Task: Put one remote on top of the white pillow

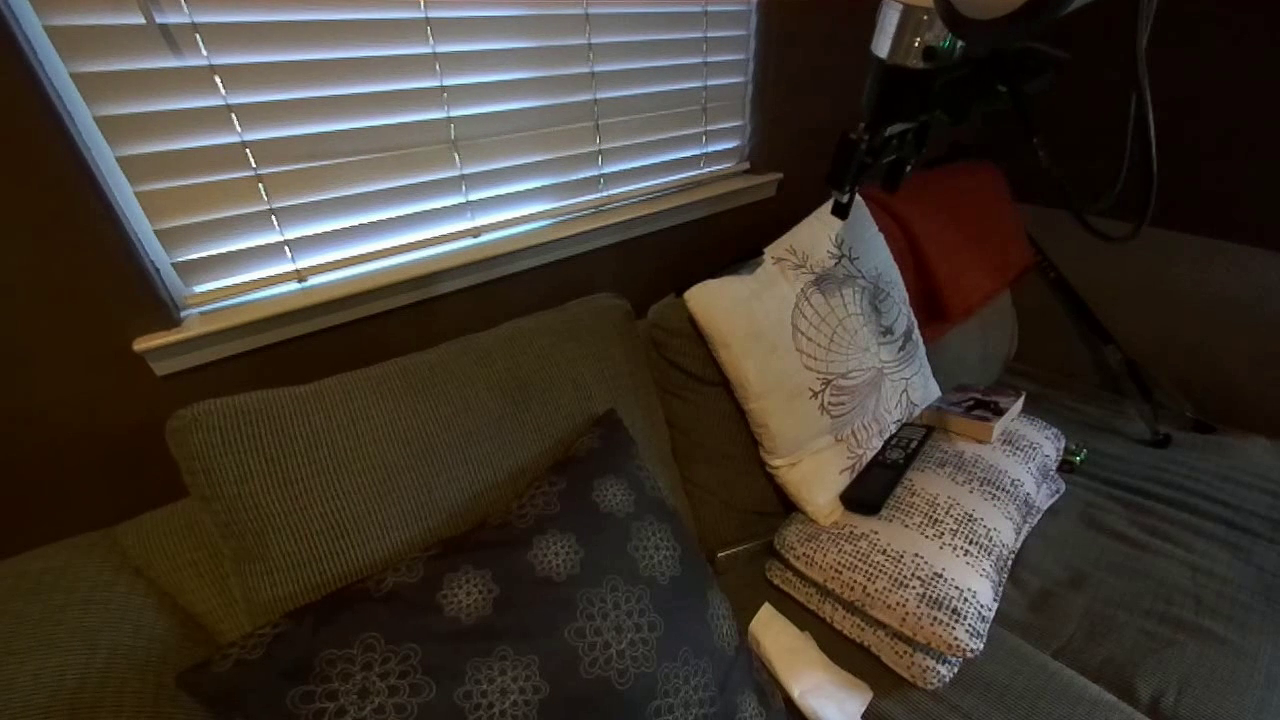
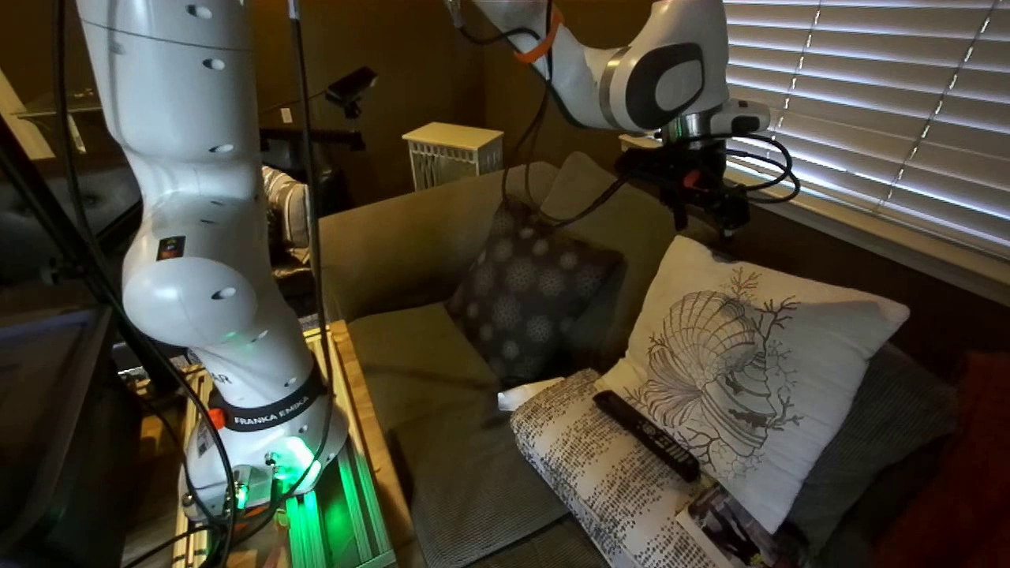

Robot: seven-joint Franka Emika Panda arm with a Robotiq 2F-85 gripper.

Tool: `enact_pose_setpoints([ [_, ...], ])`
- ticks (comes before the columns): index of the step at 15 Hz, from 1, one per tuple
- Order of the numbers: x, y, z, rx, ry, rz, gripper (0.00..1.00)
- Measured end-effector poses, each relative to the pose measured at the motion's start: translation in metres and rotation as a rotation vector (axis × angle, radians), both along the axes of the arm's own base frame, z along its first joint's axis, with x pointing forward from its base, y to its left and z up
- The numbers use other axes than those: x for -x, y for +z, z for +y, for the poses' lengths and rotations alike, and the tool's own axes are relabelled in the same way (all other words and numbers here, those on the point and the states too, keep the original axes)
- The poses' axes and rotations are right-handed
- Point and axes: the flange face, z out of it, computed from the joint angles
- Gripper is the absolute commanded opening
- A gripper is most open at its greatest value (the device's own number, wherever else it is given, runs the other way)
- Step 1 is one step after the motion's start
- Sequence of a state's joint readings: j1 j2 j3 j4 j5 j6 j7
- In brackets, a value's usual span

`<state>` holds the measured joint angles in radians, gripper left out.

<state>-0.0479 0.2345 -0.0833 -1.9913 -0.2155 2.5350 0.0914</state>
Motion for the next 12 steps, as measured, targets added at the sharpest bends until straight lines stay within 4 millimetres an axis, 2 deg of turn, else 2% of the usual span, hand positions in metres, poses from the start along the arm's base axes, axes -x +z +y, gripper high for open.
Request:
enact_pose_setpoints([
  [4,0.0118,0.0005,0.0014,-0.005,0.002,-0.006,1.00],
  [12,0.0114,-0.0009,0.0013,-0.004,0.002,-0.004,1.00],
])
